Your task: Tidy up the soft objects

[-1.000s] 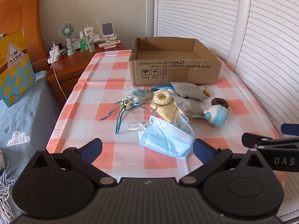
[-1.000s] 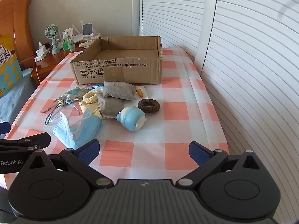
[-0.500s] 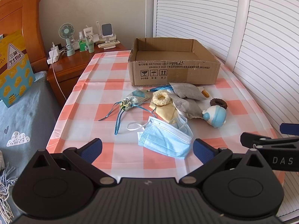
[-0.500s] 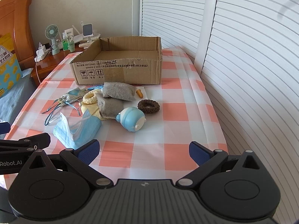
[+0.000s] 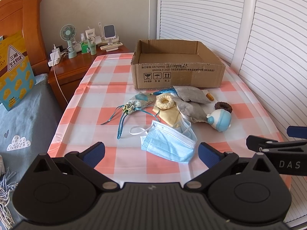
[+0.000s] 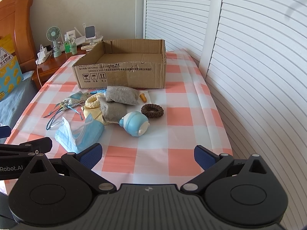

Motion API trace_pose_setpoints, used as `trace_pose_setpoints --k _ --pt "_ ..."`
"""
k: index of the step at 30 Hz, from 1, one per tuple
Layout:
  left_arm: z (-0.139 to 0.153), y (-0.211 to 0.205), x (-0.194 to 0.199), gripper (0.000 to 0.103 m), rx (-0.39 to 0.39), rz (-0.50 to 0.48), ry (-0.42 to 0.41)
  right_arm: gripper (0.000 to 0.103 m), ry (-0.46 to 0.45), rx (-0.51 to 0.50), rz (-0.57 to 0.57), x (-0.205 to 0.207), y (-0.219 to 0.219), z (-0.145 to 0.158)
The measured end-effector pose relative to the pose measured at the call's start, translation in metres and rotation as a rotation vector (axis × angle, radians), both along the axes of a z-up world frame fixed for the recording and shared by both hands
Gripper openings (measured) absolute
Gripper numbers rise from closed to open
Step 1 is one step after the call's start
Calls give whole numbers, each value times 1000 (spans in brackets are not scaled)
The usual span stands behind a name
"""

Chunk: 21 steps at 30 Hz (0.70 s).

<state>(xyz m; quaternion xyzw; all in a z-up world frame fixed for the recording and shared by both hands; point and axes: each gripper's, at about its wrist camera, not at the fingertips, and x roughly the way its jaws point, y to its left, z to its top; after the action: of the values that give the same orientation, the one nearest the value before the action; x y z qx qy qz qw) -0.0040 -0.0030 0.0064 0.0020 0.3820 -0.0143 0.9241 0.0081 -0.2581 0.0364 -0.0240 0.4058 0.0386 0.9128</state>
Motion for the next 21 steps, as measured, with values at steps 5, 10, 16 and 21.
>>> trace_pose_setpoints --k 5,10,16,21 --pt "0 0 0 103 0 1 -1 103 -1 -1 -1 0 0 0" --pt "1 -1 0 103 1 1 -1 103 -2 0 0 -1 0 0" --pt "1 -1 0 103 -2 -1 -2 103 -3 -2 0 -1 0 1" --pt "1 -1 0 103 0 -2 0 103 -6 -4 -1 -1 -1 2"
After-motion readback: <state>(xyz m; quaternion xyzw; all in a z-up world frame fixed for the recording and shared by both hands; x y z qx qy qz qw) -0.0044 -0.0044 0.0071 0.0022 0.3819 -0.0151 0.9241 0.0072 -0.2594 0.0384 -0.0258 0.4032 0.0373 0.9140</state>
